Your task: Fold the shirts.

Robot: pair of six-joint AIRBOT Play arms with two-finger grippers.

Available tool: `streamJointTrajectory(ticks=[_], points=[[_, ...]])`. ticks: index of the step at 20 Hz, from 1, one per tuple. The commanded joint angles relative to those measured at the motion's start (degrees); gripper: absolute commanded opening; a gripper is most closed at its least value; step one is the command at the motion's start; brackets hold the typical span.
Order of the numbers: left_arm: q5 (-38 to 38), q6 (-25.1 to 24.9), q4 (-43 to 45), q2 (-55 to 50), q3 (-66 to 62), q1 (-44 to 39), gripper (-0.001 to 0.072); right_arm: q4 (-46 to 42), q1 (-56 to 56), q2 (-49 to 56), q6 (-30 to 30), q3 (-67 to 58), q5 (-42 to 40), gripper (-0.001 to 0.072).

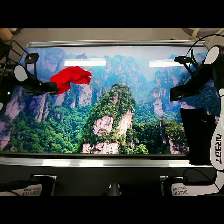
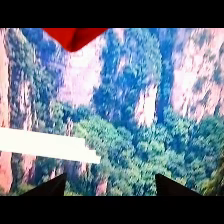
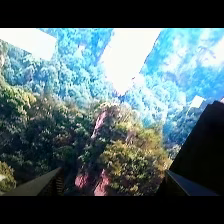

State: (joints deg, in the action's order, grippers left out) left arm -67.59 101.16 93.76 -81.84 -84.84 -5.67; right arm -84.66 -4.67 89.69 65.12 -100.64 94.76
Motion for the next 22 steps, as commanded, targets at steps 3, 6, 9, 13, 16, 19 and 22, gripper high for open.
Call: streamJointTrajectory(ticks=[3, 6, 9, 13, 16, 19, 22], points=[[25.64, 8.57, -1.03, -8.83, -6.23, 2.47, 0.0693, 0.07, 0.07, 0.04, -0.02, -0.07, -14.84, 0.0667], [9.77, 9.44, -1.05, -23.04, -20.55, 7.19, 0.07, 0.17, 0.07, 0.31, 0.0, -0.04, -14.97, 0.0667], [-1.25, 9.44, -4.42, -33.09, -29.11, 11.43, 0.0696, 0.07, 0.07, 0.37, 0.02, -0.04, -12.31, 0.0667], [4.15, 9.42, -12.35, -37.48, -29.38, 13.55, 0.0692, 0.2, 0.07, 0.37, -0.02, -0.07, -12.02, 0.0666], [5.77, 9.42, -14.53, -38.45, -29.35, 13.44, 0.0151, 0.22, 0.07, 0.37, -0.02, -0.07, -12.74, 0.0665], [8.26, 4.61, -23.12, -36.0, -31.78, 13.14, 0.0023, 0.0, 0.07, 0.07, -4.48, -1.36, -19.54, 0.0657], [15.23, -14.01, -31.67, -23.96, -33.75, 10.19, 0.0023, 0.0, 0.07, -2.67, -6.16, -7.48, -23.52, 0.0524]])
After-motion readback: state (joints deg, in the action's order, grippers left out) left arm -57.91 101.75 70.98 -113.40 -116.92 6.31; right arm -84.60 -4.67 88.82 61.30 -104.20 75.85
